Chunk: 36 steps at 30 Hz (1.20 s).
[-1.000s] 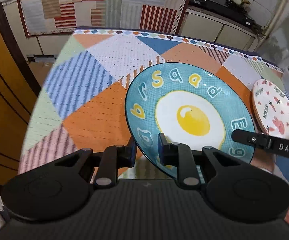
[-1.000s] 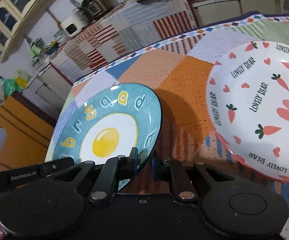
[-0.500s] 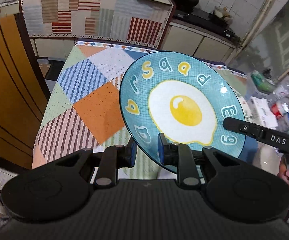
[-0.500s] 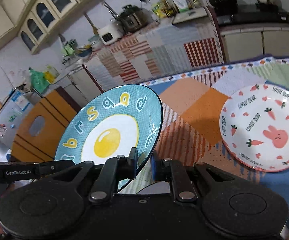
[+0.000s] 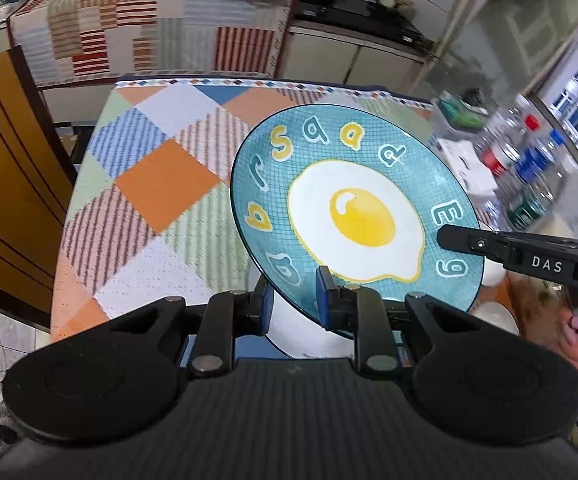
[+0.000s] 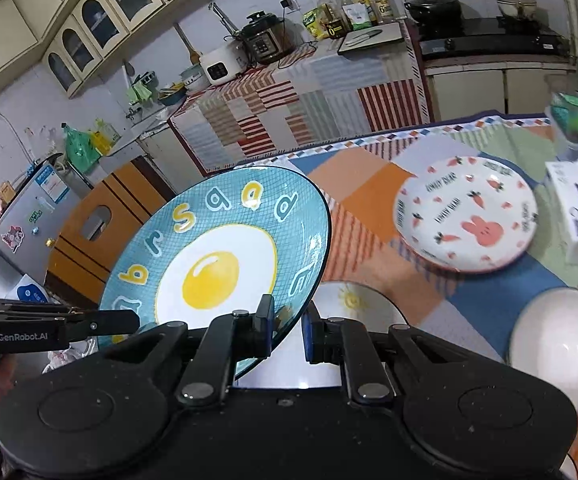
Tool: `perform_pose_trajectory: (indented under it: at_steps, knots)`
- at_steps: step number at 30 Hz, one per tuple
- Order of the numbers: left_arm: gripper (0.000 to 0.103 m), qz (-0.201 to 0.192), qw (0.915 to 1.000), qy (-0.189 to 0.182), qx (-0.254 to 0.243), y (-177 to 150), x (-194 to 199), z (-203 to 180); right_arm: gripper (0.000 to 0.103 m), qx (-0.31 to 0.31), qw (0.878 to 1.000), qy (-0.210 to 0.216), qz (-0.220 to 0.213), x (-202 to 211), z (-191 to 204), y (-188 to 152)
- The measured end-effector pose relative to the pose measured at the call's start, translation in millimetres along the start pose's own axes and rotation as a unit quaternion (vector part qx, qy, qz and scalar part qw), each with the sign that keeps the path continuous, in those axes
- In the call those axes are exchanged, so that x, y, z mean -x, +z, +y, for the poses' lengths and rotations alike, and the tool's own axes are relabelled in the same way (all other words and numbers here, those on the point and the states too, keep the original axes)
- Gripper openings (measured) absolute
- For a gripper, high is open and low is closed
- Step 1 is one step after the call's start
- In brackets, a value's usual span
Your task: Organize plates and bowls
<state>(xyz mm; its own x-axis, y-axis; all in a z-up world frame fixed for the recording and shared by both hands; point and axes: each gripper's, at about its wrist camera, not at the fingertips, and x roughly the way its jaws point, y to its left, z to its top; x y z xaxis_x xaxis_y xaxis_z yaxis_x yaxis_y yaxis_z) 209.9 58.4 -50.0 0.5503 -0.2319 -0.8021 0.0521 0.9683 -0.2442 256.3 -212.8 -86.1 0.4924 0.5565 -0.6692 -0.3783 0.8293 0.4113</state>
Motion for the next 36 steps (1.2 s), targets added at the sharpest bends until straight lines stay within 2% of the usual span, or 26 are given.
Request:
perform_pose_trajectory:
  at_steps: [8, 14, 23, 29, 36]
  knots:
    - [0.02, 0.018, 0.9997, -0.01, -0.014, -25, -7, -23, 0.019, -0.008, 1.0, -0.008, 0.006, 18, -16, -27]
    - [0.02, 0.04, 0.9989, -0.017, -0.017, -38, -30, -26, 0.019, -0.012, 1.0, -0.014, 0.019, 13, -32, -45]
    - [0.02, 0.083, 0.9964, -0.02, -0.002, -55, -81, -16, 0.019, -0.029, 0.998, -0.022, 0.05, -18, -60, -68]
    - [0.021, 0.098, 0.9951, -0.014, 0.0, -58, -111, -10, 0.019, -0.041, 0.995, -0.03, 0.082, -47, -74, -69]
    - [0.023, 0.121, 0.9923, -0.009, 0.024, -57, -135, 2, 0.019, -0.019, 0.994, -0.042, 0.101, -67, -74, -65]
